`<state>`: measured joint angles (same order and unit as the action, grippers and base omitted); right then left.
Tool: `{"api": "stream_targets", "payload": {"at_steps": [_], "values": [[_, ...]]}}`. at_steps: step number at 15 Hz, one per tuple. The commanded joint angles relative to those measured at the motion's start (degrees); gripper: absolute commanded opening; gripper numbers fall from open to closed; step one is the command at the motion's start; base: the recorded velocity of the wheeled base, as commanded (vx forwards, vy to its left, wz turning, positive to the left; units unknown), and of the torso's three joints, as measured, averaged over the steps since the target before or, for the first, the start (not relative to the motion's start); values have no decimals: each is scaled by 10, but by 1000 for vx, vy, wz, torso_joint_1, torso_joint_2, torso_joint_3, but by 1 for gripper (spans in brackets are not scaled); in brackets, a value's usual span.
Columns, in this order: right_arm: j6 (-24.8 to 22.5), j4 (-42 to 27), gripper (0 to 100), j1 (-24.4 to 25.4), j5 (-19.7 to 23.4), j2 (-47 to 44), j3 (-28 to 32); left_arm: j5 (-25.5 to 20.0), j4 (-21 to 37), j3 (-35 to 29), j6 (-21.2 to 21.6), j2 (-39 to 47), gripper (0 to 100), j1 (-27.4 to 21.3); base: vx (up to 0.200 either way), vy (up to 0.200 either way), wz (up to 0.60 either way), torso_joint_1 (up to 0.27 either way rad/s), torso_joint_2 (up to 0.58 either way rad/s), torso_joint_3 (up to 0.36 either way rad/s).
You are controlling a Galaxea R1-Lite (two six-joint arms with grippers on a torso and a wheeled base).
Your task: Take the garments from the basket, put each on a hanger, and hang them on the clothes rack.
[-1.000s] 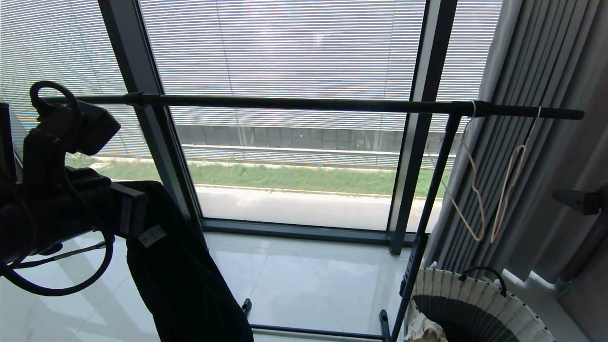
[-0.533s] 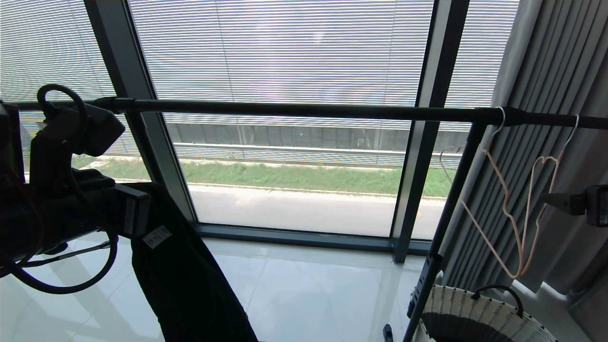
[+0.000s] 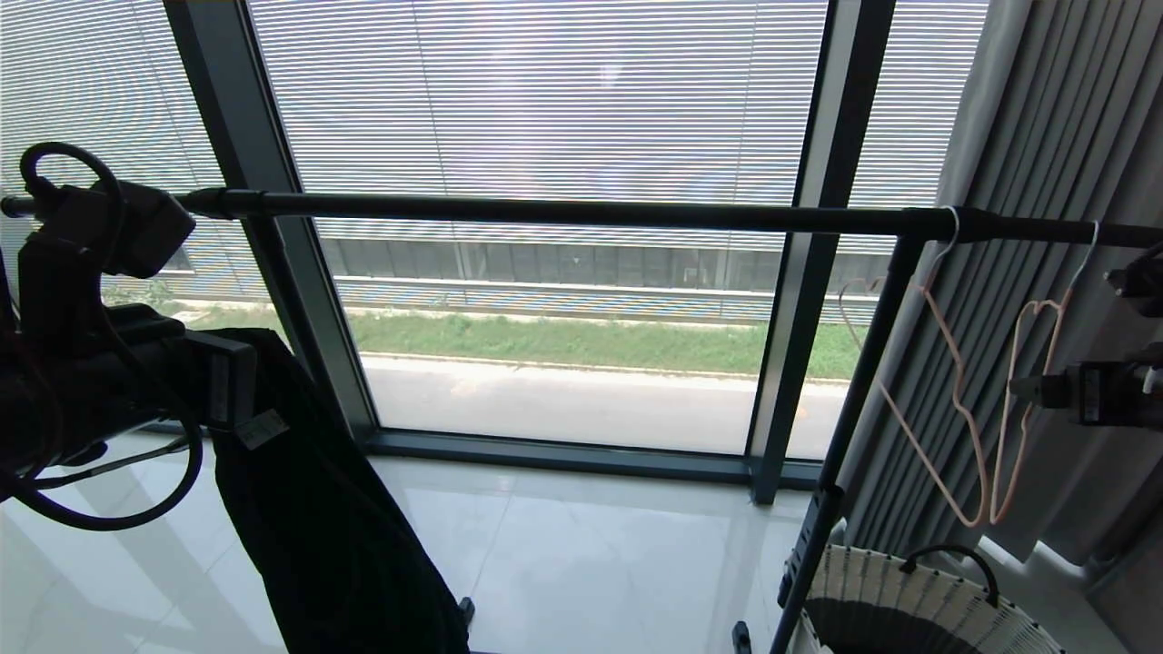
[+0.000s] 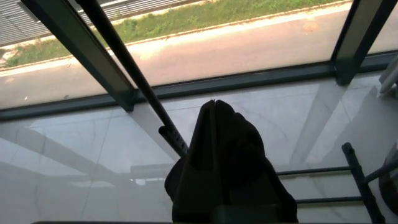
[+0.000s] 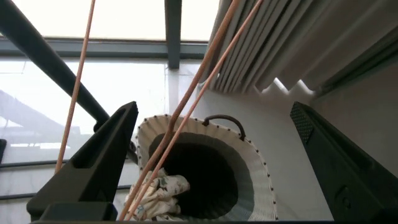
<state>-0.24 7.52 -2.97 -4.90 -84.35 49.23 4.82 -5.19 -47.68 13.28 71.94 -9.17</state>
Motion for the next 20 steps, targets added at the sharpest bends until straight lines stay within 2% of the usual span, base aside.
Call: {"api": "stream_targets", "payload": {"at_steps": [1,8,11,20], "values": [[6,8,100,0,-6,-40,-1,0,0,2,0,1,0,5,0,0,0,0,0,0],[17,9,100,-4,-11,-55,-2,0,-2,2,-1,15,0,5,0,0,0,0,0,0],[19,9,100,-7,-28,-53,-3,0,-4,3,-2,15,0,5,0,0,0,0,0,0],[19,9,100,-20,-27,-44,-4,0,-4,13,-5,15,0,5,0,0,0,0,0,0]]}}
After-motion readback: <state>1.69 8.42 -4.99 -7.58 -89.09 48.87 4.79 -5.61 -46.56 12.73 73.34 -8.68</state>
